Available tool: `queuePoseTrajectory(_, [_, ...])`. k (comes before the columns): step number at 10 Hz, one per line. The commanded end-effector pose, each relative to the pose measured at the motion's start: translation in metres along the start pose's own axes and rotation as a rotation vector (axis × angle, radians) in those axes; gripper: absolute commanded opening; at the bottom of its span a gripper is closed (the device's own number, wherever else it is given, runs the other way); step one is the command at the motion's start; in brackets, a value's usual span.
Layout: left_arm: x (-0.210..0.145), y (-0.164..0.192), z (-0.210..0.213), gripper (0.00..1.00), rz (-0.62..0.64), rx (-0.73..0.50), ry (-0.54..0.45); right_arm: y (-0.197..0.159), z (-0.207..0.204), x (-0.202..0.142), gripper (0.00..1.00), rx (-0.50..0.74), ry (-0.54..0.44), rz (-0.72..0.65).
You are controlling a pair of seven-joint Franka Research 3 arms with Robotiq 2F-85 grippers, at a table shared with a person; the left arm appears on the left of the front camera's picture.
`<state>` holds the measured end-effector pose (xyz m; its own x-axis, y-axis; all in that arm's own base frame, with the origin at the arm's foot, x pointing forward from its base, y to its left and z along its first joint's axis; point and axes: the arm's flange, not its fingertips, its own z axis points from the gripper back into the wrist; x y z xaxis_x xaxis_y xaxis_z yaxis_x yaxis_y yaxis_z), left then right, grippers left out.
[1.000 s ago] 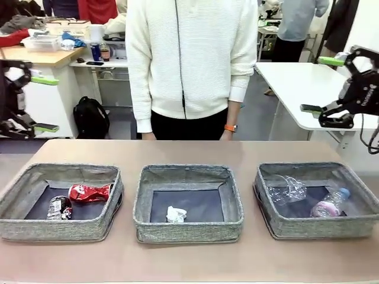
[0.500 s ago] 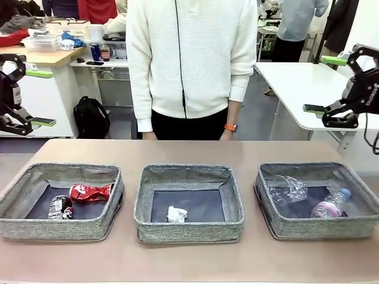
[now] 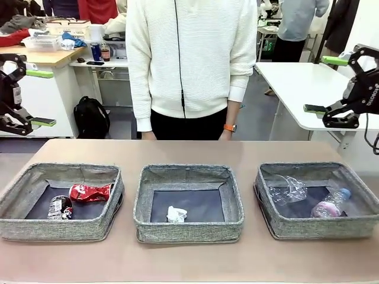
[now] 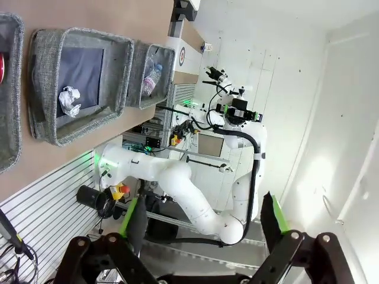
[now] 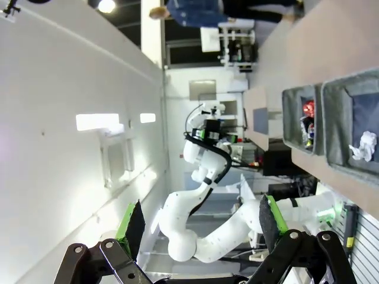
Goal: Sort the waste into the appropriate baskets.
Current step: Place the picked waste into the Fabric basket indicated by the person.
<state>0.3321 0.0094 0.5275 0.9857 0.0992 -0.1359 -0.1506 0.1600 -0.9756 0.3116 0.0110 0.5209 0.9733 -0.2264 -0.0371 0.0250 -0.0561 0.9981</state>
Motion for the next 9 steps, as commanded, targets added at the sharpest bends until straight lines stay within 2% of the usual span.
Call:
queuePoseTrajectory(1, [-0.0008,-0.0018,0.0011,1.0,-0.01,-0.025,0.009,0.0058,-0.0027,-0.0012,1.0,0.02,-0.003,-0.025])
queuePoseTrajectory(9, [-0.0008,-0.0018,0.0011,1.0,-0.01,-0.025,0.009,0.0058,-0.0027,-0.0012,1.0,0.02,-0.003,-0.025])
